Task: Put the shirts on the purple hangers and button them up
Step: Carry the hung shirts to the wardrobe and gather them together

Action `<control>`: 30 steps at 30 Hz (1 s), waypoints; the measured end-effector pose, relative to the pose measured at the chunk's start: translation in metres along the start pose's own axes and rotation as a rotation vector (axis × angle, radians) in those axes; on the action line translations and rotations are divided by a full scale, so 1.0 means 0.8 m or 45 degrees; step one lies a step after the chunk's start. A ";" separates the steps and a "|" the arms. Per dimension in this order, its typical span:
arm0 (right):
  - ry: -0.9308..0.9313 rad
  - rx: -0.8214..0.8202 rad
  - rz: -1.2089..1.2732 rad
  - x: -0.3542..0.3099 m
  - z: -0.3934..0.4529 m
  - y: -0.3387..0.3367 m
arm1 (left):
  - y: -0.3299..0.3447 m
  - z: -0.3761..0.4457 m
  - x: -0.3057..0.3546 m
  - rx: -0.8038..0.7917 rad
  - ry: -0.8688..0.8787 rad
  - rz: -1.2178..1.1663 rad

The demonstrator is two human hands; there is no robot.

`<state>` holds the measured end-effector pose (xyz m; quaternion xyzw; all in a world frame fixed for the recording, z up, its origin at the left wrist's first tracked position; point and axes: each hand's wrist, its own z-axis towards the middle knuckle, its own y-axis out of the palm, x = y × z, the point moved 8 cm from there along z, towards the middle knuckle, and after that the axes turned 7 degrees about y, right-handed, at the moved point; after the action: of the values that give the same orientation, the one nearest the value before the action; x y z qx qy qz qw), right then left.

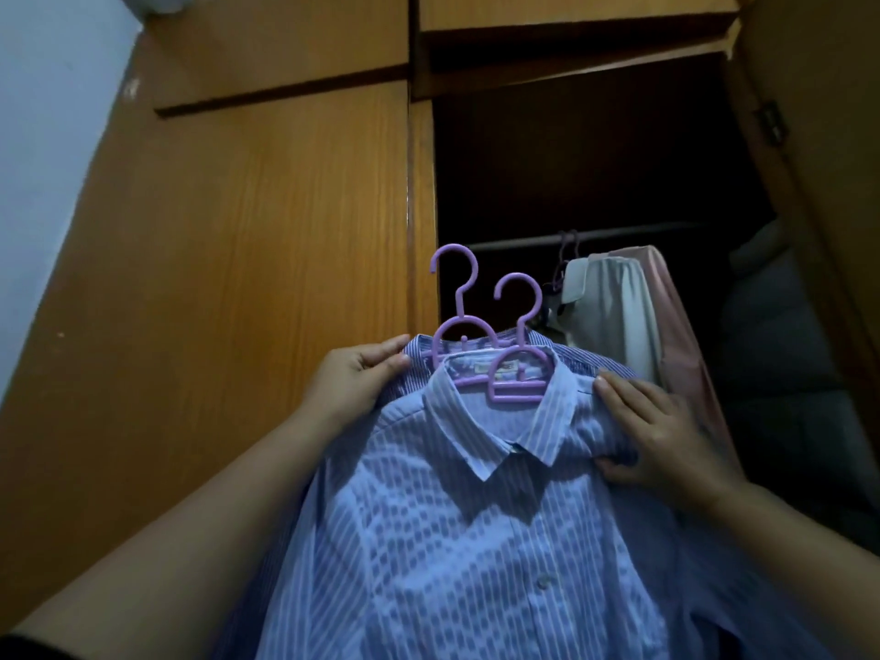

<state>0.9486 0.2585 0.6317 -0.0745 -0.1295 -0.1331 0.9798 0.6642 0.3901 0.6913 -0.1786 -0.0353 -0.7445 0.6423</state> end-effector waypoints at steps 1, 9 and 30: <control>0.012 -0.009 0.020 0.016 0.001 0.008 | 0.004 0.011 0.001 0.016 0.065 0.117; -0.050 -0.014 0.052 0.087 0.038 0.047 | 0.031 0.069 0.012 0.157 0.221 0.861; 0.150 -0.508 -0.440 0.176 0.067 0.005 | -0.054 0.086 0.020 0.395 0.005 0.910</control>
<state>1.0685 0.2376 0.7210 -0.2350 -0.0544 -0.3253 0.9143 0.6361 0.4021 0.7679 -0.0788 -0.0817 -0.4599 0.8807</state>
